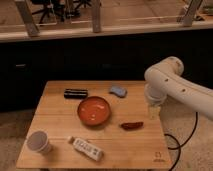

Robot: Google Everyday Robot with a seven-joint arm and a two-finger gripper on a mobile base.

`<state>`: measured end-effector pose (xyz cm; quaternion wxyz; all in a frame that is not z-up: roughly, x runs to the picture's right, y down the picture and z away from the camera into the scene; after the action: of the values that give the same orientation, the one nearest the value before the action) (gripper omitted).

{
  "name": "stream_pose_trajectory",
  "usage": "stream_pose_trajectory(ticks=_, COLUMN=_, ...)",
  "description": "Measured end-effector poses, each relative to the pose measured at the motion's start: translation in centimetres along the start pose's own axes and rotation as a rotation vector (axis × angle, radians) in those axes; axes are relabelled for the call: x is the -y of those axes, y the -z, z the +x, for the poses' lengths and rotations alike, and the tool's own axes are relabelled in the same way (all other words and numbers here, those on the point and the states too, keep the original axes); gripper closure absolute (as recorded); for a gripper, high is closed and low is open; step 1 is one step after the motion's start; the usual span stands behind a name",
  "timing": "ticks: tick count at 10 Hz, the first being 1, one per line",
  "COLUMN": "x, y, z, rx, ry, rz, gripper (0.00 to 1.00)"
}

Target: Push the ceramic bowl across the table

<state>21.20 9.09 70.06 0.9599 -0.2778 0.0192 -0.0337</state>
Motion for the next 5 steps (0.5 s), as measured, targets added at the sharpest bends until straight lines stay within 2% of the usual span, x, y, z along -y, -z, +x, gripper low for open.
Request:
stream_pose_trajectory(ticks=3, x=0.5, y=-0.6, z=-0.6, rx=-0.012, ry=0.027, rz=0.0, gripper=0.2)
stream_pose_trajectory(ticks=5, x=0.8, y=-1.2, z=-1.9, rx=-0.007, ry=0.043, rz=-0.004, gripper=0.2)
